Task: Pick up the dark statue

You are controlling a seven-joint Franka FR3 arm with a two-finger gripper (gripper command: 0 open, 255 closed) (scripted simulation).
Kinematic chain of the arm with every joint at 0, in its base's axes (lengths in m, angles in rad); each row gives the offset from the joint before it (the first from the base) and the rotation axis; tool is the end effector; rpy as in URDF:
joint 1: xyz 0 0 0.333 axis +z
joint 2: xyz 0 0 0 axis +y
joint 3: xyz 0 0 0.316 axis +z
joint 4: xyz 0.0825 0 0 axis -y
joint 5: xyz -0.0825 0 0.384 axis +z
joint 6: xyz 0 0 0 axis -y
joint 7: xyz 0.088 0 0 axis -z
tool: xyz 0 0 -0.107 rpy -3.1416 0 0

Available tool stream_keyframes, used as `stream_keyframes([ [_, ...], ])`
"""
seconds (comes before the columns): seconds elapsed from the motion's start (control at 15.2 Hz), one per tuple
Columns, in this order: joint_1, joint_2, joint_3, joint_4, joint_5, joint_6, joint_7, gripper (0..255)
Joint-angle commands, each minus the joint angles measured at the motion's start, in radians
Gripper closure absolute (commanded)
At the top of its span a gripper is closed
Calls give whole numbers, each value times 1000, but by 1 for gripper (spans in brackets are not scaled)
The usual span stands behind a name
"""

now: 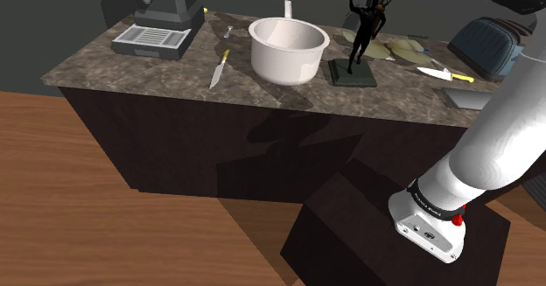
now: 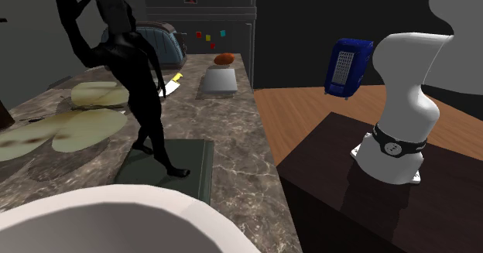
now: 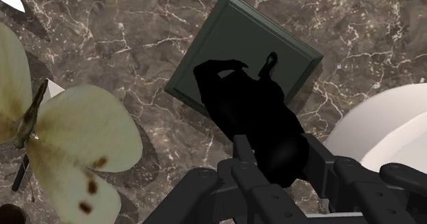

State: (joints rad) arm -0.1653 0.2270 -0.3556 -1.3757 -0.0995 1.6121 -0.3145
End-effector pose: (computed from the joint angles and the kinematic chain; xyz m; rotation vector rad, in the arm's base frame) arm 0.5484 -0.2967 0.5955 2.9545 -0.2877 -0.0750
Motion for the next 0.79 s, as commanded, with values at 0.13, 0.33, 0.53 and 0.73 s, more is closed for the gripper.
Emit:
stream_keyframes([
  [0.13,-7,20,-2,85,7,-64,-13,255],
  [0.33,-13,39,-4,154,14,-113,-23,255],
  [0.53,-22,64,-5,231,23,-165,-34,255],
  [0.73,-26,76,-6,263,27,-186,-39,255],
])
